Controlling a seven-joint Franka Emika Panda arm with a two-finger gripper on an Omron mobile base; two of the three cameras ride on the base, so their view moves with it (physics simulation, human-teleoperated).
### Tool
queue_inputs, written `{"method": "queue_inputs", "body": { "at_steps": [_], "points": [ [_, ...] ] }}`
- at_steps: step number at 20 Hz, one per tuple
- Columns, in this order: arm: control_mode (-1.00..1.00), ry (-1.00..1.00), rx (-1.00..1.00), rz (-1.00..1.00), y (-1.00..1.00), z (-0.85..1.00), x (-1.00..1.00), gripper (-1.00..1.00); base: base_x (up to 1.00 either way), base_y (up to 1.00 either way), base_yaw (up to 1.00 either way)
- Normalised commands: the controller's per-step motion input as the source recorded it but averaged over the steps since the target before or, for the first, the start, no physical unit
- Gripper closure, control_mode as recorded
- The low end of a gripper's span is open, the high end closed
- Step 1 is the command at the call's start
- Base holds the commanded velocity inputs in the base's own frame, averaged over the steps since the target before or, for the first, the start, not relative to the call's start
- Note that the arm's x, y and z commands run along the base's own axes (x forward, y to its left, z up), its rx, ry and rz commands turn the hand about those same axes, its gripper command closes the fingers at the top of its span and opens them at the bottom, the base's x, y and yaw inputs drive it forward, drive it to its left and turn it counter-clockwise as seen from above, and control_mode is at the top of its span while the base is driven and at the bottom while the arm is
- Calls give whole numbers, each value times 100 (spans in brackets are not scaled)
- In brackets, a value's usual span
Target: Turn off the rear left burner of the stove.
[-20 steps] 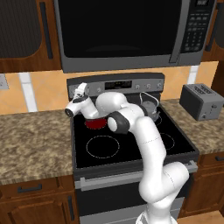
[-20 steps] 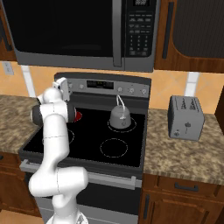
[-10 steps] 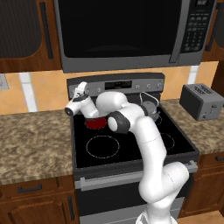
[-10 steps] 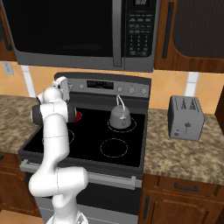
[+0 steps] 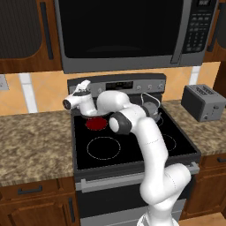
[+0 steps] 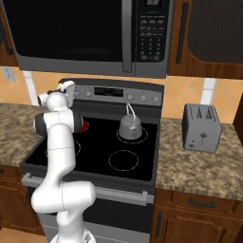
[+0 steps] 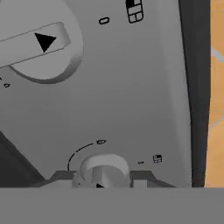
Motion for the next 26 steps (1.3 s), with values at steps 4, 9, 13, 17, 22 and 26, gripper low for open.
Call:
{"method": "queue_inputs", "body": {
  "at_steps": [4, 9, 13, 17, 22, 26],
  "points": [
    [-100, 6, 52, -13, -8, 35, 0, 100, 0, 0, 0],
    [-100, 2, 59, -15, -12, 36, 0, 100, 0, 0, 0],
    [-100, 0, 63, -15, -10, 35, 0, 100, 0, 0, 0],
    [-100, 0, 67, -14, -12, 31, 0, 100, 0, 0, 0],
    [-100, 0, 70, -14, -10, 31, 0, 100, 0, 0, 0],
    [-100, 0, 70, -14, -12, 28, 0, 100, 0, 0, 0]
  ]
}}
